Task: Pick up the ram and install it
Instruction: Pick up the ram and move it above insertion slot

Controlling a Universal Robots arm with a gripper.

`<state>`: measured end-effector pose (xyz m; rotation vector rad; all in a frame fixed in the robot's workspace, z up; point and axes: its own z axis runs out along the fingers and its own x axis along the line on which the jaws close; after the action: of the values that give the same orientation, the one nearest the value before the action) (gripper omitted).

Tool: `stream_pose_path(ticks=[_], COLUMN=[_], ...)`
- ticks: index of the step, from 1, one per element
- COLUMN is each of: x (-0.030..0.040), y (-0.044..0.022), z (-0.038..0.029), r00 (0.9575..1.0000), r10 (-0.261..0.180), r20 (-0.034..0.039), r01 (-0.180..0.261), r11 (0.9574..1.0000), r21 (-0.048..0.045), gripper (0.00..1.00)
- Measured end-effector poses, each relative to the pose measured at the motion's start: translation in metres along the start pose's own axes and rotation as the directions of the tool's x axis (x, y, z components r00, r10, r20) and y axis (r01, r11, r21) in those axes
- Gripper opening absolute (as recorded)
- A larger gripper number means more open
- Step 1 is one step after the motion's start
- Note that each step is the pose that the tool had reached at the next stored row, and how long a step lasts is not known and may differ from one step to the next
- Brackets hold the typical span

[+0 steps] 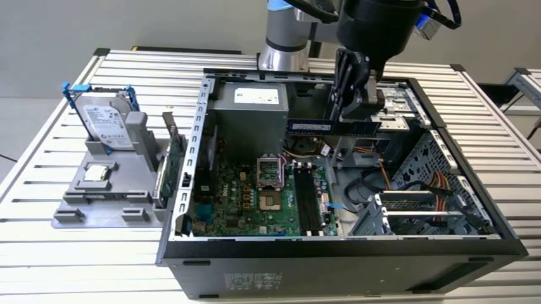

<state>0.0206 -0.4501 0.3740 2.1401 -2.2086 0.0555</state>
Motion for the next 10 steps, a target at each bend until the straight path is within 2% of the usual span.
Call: stream_pose_path(ticks=[10], x=[-0.0001], y=[0.0], z=[0.0], r00=[0.9999], r10=[-0.011], r20=[-0.0002], r01=[0.011], r11=[0.9999], r21=[0.0009], gripper=[0.0])
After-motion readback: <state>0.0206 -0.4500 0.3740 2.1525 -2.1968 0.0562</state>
